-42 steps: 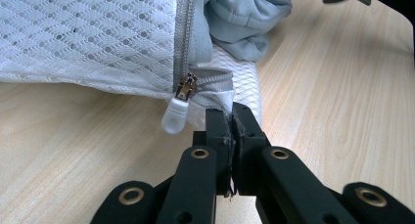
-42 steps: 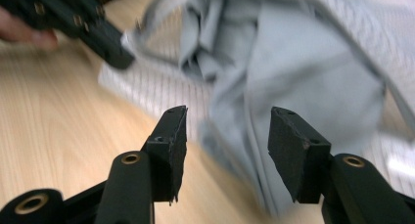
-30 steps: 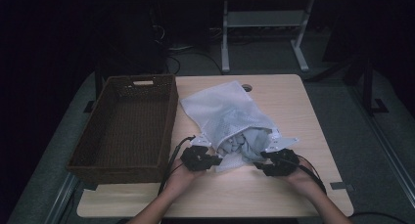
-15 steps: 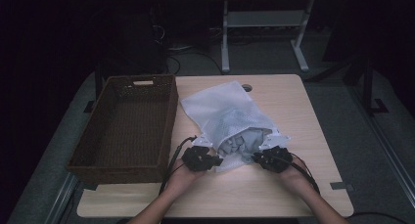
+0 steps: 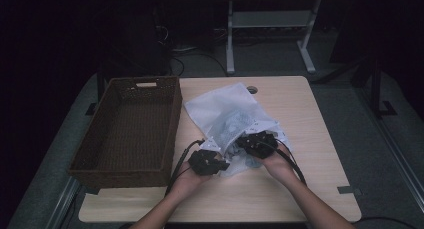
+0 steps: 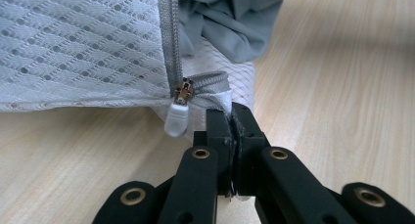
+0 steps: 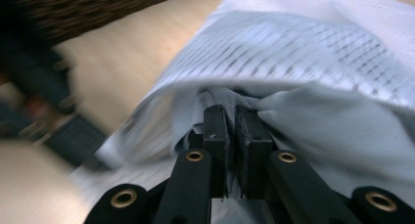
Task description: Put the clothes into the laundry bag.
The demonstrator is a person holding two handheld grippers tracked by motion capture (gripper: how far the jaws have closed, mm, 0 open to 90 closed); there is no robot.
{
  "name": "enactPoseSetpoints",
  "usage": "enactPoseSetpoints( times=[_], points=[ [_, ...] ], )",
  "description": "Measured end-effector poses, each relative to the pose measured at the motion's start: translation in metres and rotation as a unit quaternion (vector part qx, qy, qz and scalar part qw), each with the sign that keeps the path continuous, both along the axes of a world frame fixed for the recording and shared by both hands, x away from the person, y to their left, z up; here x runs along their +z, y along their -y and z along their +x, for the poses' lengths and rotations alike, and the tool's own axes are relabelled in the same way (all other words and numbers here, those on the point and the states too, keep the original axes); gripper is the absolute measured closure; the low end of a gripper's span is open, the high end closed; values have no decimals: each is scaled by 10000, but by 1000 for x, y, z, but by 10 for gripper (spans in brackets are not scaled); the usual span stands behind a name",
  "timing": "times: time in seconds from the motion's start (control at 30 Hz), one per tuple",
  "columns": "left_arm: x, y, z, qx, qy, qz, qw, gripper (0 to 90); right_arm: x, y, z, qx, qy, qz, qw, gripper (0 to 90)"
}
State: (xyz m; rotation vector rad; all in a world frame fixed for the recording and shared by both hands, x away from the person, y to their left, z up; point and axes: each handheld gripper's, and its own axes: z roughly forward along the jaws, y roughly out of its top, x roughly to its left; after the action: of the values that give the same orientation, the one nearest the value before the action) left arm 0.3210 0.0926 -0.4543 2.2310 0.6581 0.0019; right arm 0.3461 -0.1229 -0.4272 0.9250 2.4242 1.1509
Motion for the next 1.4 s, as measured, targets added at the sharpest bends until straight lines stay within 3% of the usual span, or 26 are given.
enactPoseSetpoints(
  times=[0.07, 0.33, 0.53, 0.6, 0.7, 0.9, 1.07, 1.23, 1.4],
  points=[
    [0, 0, 0, -43, -25, 37, 10000, 884, -4, -3, 11, -175, 23, -108, 9998, 839],
    [-2, -2, -1, -59, -70, 150, 9998, 888, -12, -9, 43, -656, 92, -18, 9978, 840],
    [-2, -3, 0, -26, -70, 157, 9998, 887, -19, -9, 55, -777, 123, 113, 9968, 832],
    [-2, -4, 0, -25, -85, 157, 9998, 884, -18, -7, 53, -680, 103, 156, 9975, 803],
    [-2, -4, 1, -8, -82, 146, 9999, 880, -12, 0, 46, -450, 0, 214, 9988, 688],
    [-2, -3, 1, 22, -66, 130, 9999, 878, 9, 21, 19, -33, -208, 182, 9996, 534],
    [-2, -4, 1, 45, -65, 118, 9999, 877, 18, 49, -7, 3, -227, 235, 9995, 474],
    [-1, -4, 1, 39, -49, 137, 9999, 877, 10, 75, -23, -87, -327, 91, 9994, 438],
    [-1, -4, 1, 41, -51, 137, 9999, 876, -14, 87, -9, -207, -624, -80, 9978, 388]
  ],
)
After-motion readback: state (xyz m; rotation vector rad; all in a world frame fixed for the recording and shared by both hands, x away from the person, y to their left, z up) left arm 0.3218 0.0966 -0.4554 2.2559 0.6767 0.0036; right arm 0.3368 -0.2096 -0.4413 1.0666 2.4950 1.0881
